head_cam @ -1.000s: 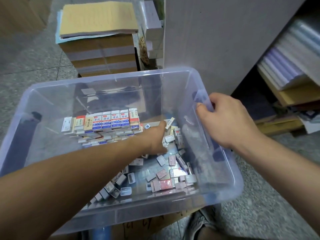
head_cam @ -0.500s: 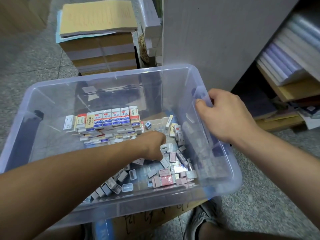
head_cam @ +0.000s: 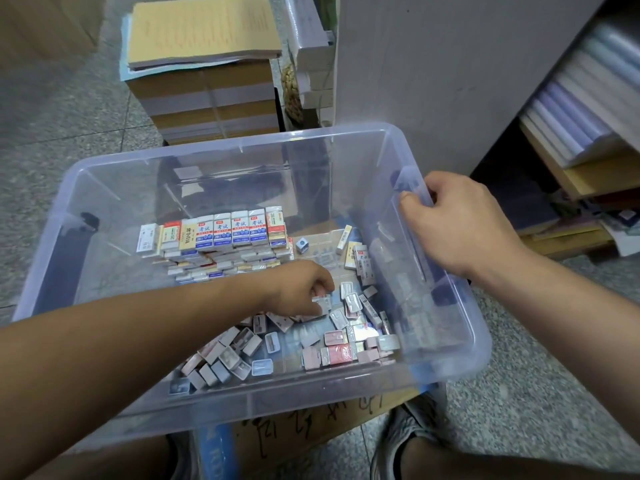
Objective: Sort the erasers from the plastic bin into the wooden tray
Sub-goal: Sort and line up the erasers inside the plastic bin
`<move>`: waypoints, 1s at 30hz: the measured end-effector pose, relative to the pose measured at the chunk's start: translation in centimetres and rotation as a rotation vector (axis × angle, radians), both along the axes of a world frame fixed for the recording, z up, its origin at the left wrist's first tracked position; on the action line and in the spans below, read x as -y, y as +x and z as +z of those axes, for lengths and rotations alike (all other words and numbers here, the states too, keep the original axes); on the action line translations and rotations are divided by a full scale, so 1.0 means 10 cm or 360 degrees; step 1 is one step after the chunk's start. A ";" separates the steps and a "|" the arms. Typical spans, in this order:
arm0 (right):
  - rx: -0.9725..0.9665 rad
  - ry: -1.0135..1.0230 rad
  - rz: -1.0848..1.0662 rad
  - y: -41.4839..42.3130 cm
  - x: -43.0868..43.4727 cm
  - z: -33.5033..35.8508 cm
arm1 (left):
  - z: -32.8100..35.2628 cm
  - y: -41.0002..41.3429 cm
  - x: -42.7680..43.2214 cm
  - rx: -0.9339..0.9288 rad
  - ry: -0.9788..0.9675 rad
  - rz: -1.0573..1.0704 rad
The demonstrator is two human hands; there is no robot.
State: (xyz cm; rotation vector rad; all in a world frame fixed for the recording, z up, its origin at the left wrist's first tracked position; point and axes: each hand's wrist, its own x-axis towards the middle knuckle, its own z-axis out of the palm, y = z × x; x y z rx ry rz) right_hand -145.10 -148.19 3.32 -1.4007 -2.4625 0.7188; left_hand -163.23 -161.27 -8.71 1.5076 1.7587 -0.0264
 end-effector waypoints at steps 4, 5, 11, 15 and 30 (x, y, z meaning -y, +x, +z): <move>-0.0007 0.0003 -0.0010 0.00 -0.01 0.00 | 0.12 -0.18 0.14 0.0128 0.0006 0.0125; -0.0015 0.0000 -0.0014 0.00 0.00 0.01 | 0.15 -0.23 0.19 0.0134 -0.0034 0.0094; -0.0020 -0.0007 -0.0023 -0.01 0.03 0.02 | 0.19 -0.47 0.48 -0.0061 -0.0161 -0.0119; -0.0024 0.0012 -0.0022 -0.01 0.02 0.01 | 0.13 -0.46 0.53 -0.0210 -0.0136 -0.0244; -0.0038 0.0034 -0.0009 -0.01 0.01 -0.01 | 0.05 -0.30 0.61 -0.0253 -0.0168 -0.0389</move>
